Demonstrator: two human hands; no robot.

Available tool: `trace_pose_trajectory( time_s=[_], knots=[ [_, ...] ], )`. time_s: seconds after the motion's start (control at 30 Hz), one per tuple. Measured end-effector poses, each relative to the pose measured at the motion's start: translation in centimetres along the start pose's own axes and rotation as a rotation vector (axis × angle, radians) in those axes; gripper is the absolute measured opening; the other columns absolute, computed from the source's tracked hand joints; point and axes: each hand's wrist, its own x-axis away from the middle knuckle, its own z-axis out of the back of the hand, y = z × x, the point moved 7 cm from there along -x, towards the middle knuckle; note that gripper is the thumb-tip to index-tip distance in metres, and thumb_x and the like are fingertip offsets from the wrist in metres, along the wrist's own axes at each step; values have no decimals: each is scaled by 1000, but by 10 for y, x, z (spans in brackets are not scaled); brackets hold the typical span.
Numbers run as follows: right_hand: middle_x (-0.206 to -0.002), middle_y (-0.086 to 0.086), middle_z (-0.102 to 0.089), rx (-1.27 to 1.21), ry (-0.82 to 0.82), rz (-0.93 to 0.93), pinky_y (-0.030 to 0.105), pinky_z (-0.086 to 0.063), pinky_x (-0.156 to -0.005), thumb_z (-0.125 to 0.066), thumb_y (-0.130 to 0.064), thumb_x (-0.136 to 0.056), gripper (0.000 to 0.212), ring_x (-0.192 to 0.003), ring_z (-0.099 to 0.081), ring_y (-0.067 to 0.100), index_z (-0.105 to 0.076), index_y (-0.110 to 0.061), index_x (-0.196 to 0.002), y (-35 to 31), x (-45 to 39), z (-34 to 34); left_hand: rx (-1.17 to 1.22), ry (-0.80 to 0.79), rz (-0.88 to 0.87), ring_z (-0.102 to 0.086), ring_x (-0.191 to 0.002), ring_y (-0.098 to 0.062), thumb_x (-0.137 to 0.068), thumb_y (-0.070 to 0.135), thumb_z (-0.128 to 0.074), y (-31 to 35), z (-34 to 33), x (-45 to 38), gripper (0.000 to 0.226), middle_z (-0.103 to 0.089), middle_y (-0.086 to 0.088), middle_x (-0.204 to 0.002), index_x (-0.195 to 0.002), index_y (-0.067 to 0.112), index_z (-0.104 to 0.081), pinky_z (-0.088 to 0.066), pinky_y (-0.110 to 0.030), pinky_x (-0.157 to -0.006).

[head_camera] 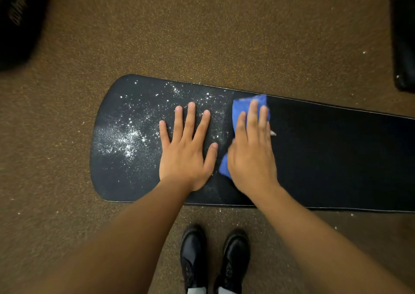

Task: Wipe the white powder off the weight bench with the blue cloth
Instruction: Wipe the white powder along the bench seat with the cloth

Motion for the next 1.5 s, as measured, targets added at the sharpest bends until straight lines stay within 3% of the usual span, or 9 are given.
trace_pose_trajectory(
  time_s=[0.1, 0.27, 0.4, 0.57, 0.8, 0.9, 1.07, 1.33, 1.5],
  knots=[
    [-156, 30, -7, 34, -18, -24, 53, -13, -117, -42, -11, -90, 60, -145, -3, 45, -26, 9, -144, 31, 29, 10, 5, -1, 0, 17, -151, -26, -98, 53, -22, 0, 1, 0, 69, 9, -3, -166, -158, 27, -3, 7, -58, -119],
    [-155, 33, -5, 4, 69, -314, 59, -15, -116, -30, -15, -84, 66, -144, -1, 49, -23, 12, -144, 53, -12, 19, -2, -7, 3, 19, -150, -26, -99, 54, -21, 0, 0, 0, 68, 12, -3, -166, -158, 27, -1, 7, -58, -119],
    [-156, 32, -2, 25, 22, -163, 56, -7, -118, -21, -22, -85, 70, -145, 3, 47, -20, 12, -146, 5, -14, 2, -5, -2, 8, 15, -151, -26, -98, 54, -23, 0, 0, -1, 69, 8, -4, -166, -158, 27, -4, 6, -58, -119],
    [-157, 30, -4, 15, -55, 25, 54, -15, -117, -27, -22, -86, 68, -146, 0, 44, -21, 10, -146, 12, 39, 3, 3, -6, 4, 17, -151, -25, -97, 54, -23, 0, 0, 0, 69, 9, -3, -166, -158, 27, -4, 6, -58, -119],
    [-155, 33, -6, -40, 78, -257, 58, -14, -116, -32, -12, -87, 62, -144, -1, 49, -24, 13, -144, 52, -26, 17, 5, -5, 1, 18, -150, -25, -98, 54, -22, -1, 0, 0, 68, 10, -3, -166, -158, 27, -3, 6, -59, -119],
    [-156, 31, -5, -44, 64, -167, 56, -9, -118, -34, -13, -89, 62, -144, 1, 47, -22, 11, -145, 14, -38, 4, 5, -4, 6, 16, -151, -25, -97, 53, -22, -1, 0, 0, 69, 8, -3, -166, -158, 27, -4, 6, -58, -119],
    [-158, 28, -4, -62, 14, -54, 54, -18, -117, -36, -20, -98, 57, -146, -1, 43, -23, 7, -147, 6, -9, -4, 18, -2, -4, 15, -151, -25, -97, 53, -23, -2, -2, 0, 69, 8, -3, -166, -158, 27, -4, 6, -57, -119],
    [-160, 21, 9, -168, 33, -185, 52, -21, -116, -52, -41, -94, 80, -147, 6, 40, -10, -8, -153, 10, -18, 9, 202, 15, -36, 11, -151, -16, -95, 54, -20, -15, 15, 6, 69, 4, 3, -166, -158, 29, -6, 4, -46, -122],
    [-162, 15, 3, -89, 18, -236, 53, -8, -119, -41, -55, -95, 73, -146, 7, 41, -16, -18, -154, 10, -28, 8, 166, 70, 28, 10, -152, -19, -96, 55, -19, -62, 28, 20, 68, 0, 2, -166, -158, 29, -7, 2, -48, -122]
  ],
)
